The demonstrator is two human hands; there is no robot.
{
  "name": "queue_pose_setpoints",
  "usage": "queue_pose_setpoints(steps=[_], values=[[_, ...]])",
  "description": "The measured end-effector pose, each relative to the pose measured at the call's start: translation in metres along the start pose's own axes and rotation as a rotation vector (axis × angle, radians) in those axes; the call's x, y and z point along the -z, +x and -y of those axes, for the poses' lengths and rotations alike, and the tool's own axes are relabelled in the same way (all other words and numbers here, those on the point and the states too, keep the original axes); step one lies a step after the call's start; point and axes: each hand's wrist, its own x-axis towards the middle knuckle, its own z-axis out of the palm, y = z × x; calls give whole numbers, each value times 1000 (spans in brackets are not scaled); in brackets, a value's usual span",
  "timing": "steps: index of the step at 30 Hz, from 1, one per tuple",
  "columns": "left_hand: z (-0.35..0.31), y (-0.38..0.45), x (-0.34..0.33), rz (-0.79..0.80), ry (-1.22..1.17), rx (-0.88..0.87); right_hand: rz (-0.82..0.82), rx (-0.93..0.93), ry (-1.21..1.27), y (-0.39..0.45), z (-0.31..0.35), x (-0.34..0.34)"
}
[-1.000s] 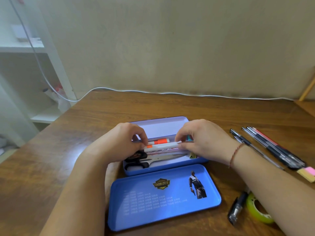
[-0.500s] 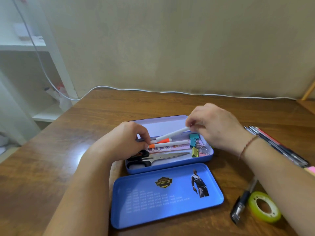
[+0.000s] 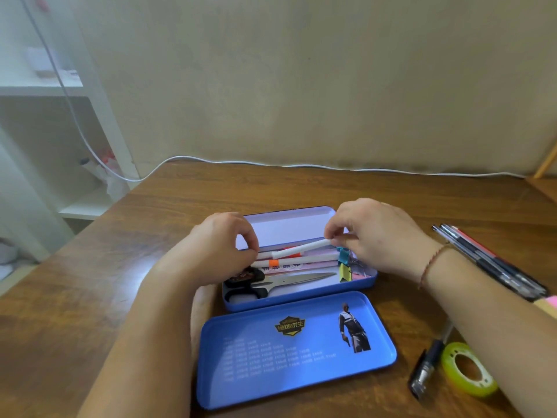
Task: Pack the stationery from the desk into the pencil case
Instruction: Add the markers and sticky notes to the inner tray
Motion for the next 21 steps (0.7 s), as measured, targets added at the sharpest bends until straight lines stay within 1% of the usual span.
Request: queue_pose_setpoints(steps=[3, 9, 13, 17, 21], values=[[3, -1, 2, -20, -12, 12, -28, 30, -1, -1, 11, -9], [-2, 1, -2, 24, -28, -60, -114, 56, 7, -6, 27, -14], [-4, 1, -3, 35, 2, -66, -49, 24, -58, -5, 22, -6], [-4, 1, -3, 33, 5, -49, 19, -6, -44, -5, 23, -8], [-5, 1, -3, 48, 18, -49, 39, -19, -27, -4, 25, -10]])
